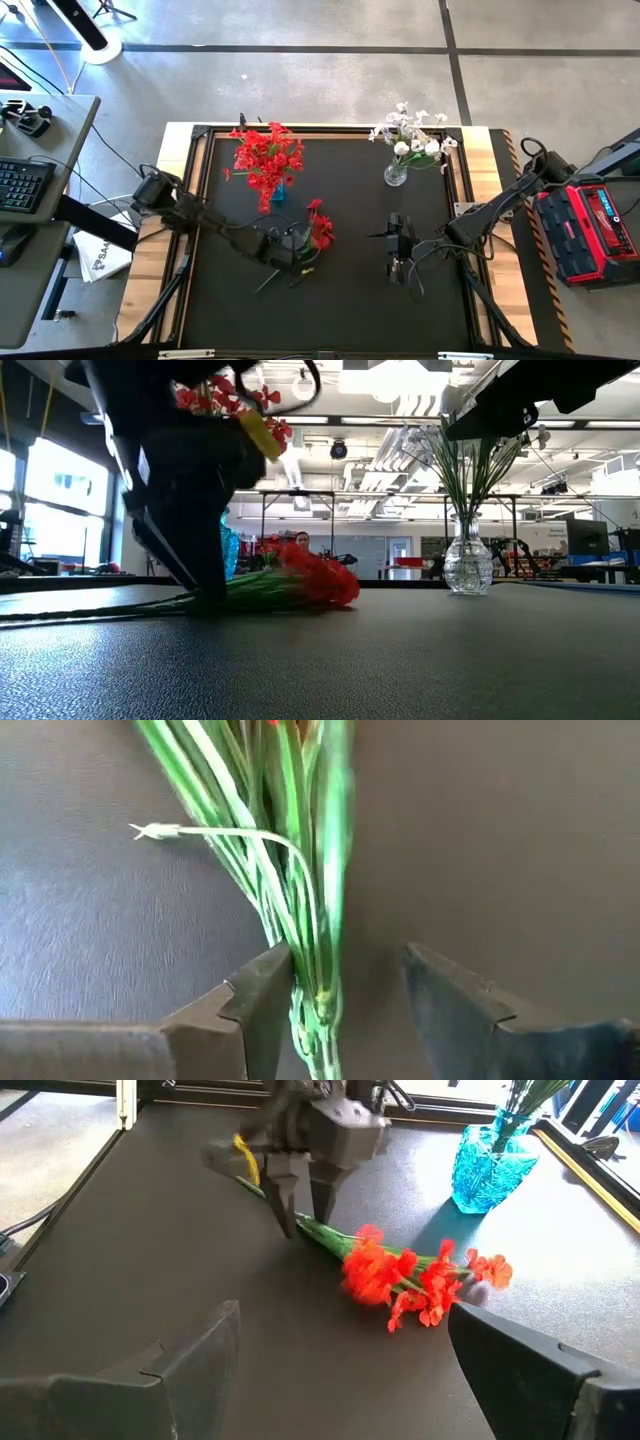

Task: Sort flowers into vase by color
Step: Put the red flowers into the blue vase

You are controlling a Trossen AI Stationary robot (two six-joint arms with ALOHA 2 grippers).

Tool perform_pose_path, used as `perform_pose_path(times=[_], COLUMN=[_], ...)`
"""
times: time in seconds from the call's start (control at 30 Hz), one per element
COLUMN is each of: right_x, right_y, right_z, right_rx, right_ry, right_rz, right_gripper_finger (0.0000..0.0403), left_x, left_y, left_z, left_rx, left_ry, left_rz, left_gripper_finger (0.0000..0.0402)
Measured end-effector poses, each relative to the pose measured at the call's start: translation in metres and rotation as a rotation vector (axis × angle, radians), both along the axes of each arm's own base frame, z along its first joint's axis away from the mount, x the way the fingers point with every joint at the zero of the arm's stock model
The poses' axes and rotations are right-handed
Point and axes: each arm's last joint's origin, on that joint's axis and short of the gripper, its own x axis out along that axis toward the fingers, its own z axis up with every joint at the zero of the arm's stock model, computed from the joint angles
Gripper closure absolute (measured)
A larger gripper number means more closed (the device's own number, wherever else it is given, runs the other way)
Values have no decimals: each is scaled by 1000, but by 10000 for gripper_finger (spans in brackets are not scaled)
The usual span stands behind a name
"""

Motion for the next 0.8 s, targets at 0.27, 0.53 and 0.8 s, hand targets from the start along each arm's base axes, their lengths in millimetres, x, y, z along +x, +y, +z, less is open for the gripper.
perform_pose_path(times=[0.27, 0.53, 0.8], right_x=[0, 0, 0], right_y=[0, 0, 0], right_z=[0, 0, 0], right_rx=[0, 0, 7], right_ry=[-1, 0, 0], right_rz=[0, 0, -3], right_gripper_finger=[73, 73, 73], left_x=[6, 2, -9], left_y=[9, 13, -2], left_z=[-7, -4, 39], left_rx=[-51, -37, 177], left_ry=[38, 93, -3], left_rz=[-25, -16, -16], left_gripper_finger=[240, 335, 394])
